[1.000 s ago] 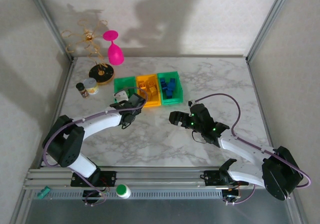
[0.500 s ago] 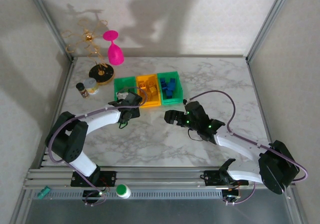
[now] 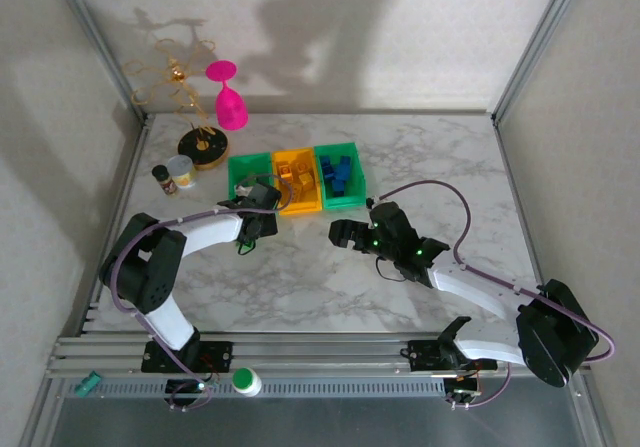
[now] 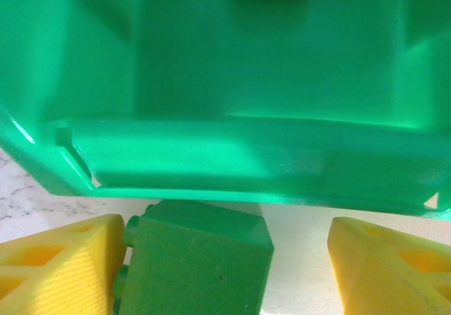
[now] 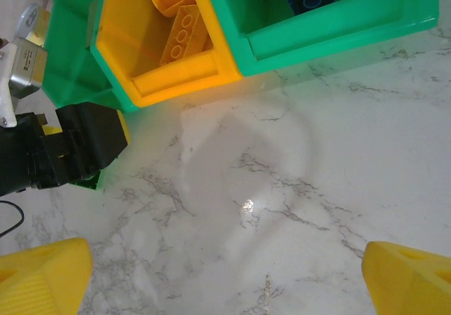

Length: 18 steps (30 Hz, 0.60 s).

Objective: Sort the legos into containers by color
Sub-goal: Pick up the lego from the center of the table.

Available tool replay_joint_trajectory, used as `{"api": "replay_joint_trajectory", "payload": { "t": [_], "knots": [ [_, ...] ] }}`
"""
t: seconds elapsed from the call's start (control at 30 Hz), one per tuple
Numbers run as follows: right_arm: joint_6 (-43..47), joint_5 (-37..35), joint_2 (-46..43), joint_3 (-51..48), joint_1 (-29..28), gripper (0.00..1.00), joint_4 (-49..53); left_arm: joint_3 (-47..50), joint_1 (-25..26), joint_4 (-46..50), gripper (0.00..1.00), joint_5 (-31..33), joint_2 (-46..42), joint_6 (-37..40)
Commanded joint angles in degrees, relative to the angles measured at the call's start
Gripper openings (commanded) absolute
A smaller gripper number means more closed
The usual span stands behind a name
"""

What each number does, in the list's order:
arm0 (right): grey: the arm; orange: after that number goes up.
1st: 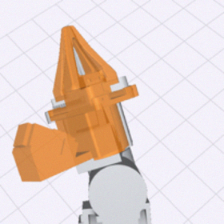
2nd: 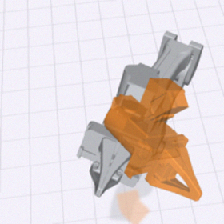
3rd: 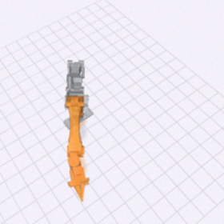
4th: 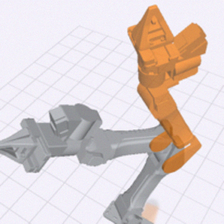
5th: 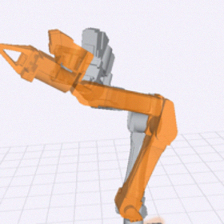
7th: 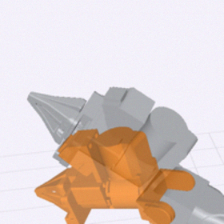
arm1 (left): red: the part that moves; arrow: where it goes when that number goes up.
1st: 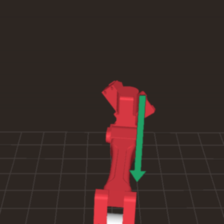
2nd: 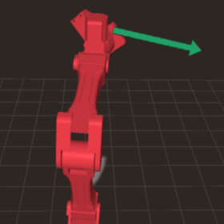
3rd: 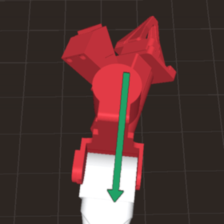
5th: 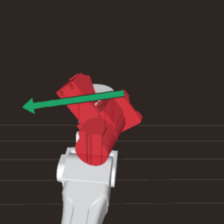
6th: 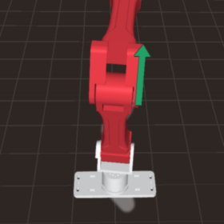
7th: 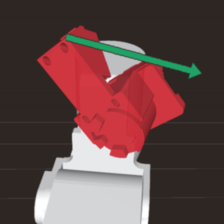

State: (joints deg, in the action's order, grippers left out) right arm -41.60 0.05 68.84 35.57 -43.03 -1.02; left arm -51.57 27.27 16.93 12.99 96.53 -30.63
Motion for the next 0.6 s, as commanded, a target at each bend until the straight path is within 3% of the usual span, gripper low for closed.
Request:
{"api": "replay_joint_trajectory", "payload": {
  "t": [0.0,0.57],
  "knots": [
    [-0.47,-0.93,-0.55,1.56,-0.46,0.99,0.51,0.24,-0.37,-0.83,0.70,-1.21,1.03,0.75],
    [-0.61,-1.29,-1.99,1.07,-0.43,0.99,0.76,0.33,0.04,0.51,0.47,-1.11,0.18,0.57]
  ]
}}
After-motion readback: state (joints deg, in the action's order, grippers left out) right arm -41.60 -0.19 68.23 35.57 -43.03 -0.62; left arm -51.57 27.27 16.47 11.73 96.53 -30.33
